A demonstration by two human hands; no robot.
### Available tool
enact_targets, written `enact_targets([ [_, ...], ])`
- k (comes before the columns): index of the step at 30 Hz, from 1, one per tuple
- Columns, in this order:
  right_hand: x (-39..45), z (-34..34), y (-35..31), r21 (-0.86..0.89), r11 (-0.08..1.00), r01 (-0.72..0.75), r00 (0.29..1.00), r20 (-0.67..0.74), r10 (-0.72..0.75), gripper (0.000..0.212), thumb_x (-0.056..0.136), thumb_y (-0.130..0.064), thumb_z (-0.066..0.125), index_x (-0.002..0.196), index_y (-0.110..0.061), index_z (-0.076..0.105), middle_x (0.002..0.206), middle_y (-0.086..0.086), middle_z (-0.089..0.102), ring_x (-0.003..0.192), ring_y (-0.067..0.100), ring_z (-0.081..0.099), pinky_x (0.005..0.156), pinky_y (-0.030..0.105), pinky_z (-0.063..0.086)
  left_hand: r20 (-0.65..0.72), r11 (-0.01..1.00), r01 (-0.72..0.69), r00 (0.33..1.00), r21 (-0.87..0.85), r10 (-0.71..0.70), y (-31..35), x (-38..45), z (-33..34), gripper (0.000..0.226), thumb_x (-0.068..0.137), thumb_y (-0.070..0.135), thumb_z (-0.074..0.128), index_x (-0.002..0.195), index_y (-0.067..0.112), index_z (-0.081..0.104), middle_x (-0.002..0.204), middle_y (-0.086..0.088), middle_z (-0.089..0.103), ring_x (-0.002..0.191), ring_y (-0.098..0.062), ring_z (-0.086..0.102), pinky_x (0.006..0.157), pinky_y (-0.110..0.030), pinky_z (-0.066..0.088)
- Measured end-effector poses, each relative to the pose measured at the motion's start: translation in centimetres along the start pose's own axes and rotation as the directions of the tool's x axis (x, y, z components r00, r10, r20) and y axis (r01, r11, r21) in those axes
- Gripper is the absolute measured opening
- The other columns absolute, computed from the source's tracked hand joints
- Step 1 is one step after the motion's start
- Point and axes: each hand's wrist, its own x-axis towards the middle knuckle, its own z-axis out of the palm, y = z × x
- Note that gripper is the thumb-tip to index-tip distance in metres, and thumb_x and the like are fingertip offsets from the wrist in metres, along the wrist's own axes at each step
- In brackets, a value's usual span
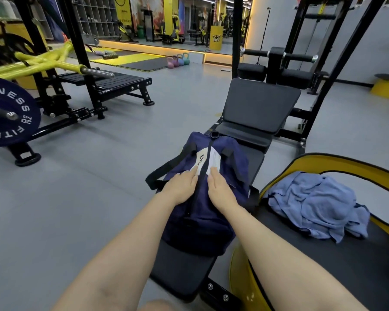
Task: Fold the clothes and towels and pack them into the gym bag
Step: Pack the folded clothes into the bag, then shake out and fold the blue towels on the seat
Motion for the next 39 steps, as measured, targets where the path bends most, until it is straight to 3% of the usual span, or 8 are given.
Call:
enact_targets([
  [5, -0.4, 1.9, 2.2, -0.370, 0.929, -0.020, 0.981, 0.173, 0.090, 0.054, 0.104, -0.036, 0.020, 0.154, -0.023, 0.004, 0.161, -0.007, -0.001, 0.148, 0.024, 0.003, 0.118, 0.046, 0.011, 0.133, 0.967, 0.032, 0.989, 0.252, -0.067, -3.4, -0.1, 3.0, 0.050, 0.104, 0.026, 0.019, 0.152, 0.016, 0.010, 0.160, -0.001, 0.009, 0.147, -0.021, 0.007, 0.118, -0.040, 0.012],
  [8, -0.3, 2.9, 3.1, -0.455, 0.891, 0.004, 0.966, 0.231, 0.114, 0.057, 0.104, -0.042, 0.018, 0.154, -0.024, -0.002, 0.160, -0.008, -0.010, 0.148, 0.022, -0.007, 0.118, 0.048, 0.004, 0.191, 0.954, 0.049, 0.975, 0.296, -0.110, -4.4, -0.7, 4.6, 0.052, 0.104, 0.029, 0.016, 0.153, 0.016, 0.000, 0.160, 0.002, -0.004, 0.147, -0.019, -0.003, 0.119, -0.040, 0.008],
  [14, -1.7, 5.0, 4.9, -0.584, 0.811, 0.022, 0.961, 0.237, 0.144, 0.059, 0.104, -0.043, 0.015, 0.152, -0.023, -0.012, 0.158, -0.009, -0.019, 0.147, 0.022, -0.015, 0.117, 0.050, -0.005, 0.202, 0.932, 0.043, 0.972, 0.360, -0.123, -5.3, -2.1, 7.1, 0.053, 0.104, 0.032, 0.013, 0.152, 0.017, -0.006, 0.159, 0.004, -0.011, 0.147, -0.017, -0.010, 0.118, -0.039, 0.000],
  [22, -2.3, 5.6, 5.5, -0.634, 0.773, 0.029, 0.963, 0.226, 0.150, 0.059, 0.104, -0.043, 0.014, 0.151, -0.021, -0.015, 0.158, -0.006, -0.020, 0.147, 0.023, -0.016, 0.118, 0.049, -0.006, 0.173, 0.907, 0.041, 0.977, 0.420, -0.125, -5.1, -2.8, 7.9, 0.054, 0.104, 0.033, 0.013, 0.151, 0.016, -0.008, 0.159, 0.002, -0.012, 0.146, -0.018, -0.011, 0.118, -0.039, -0.002],
  [26, -2.5, 4.6, 4.7, -0.638, 0.769, 0.037, 0.973, 0.198, 0.117, 0.059, 0.104, -0.043, 0.016, 0.153, -0.020, -0.006, 0.160, -0.005, -0.011, 0.148, 0.023, -0.010, 0.118, 0.046, -0.005, 0.140, 0.899, 0.030, 0.985, 0.437, -0.101, -4.5, -3.1, 6.9, 0.053, 0.104, 0.032, 0.013, 0.151, 0.015, -0.006, 0.160, 0.002, -0.008, 0.147, -0.017, -0.007, 0.118, -0.037, 0.001],
  [30, -3.7, 2.6, 3.6, -0.627, 0.778, 0.034, 0.990, 0.127, 0.059, 0.058, 0.104, -0.043, 0.019, 0.154, -0.018, 0.002, 0.161, -0.002, -0.001, 0.148, 0.020, -0.005, 0.117, 0.043, -0.007, 0.106, 0.889, 0.024, 0.991, 0.457, -0.081, -3.1, -3.5, 5.5, 0.053, 0.104, 0.032, 0.012, 0.151, 0.014, -0.005, 0.160, 0.000, -0.007, 0.147, -0.017, -0.005, 0.118, -0.037, 0.002],
  [39, -8.9, -4.7, 3.6, -0.639, 0.768, -0.043, 0.997, 0.019, 0.072, 0.061, 0.103, -0.045, 0.022, 0.154, -0.019, 0.002, 0.161, -0.001, -0.001, 0.148, 0.020, -0.003, 0.118, 0.043, -0.003, 0.037, 0.880, -0.063, 0.998, 0.471, 0.052, 2.5, -5.1, 2.7, 0.053, 0.104, 0.030, 0.014, 0.152, 0.014, -0.003, 0.160, -0.001, -0.005, 0.147, -0.018, -0.003, 0.119, -0.040, 0.003],
])
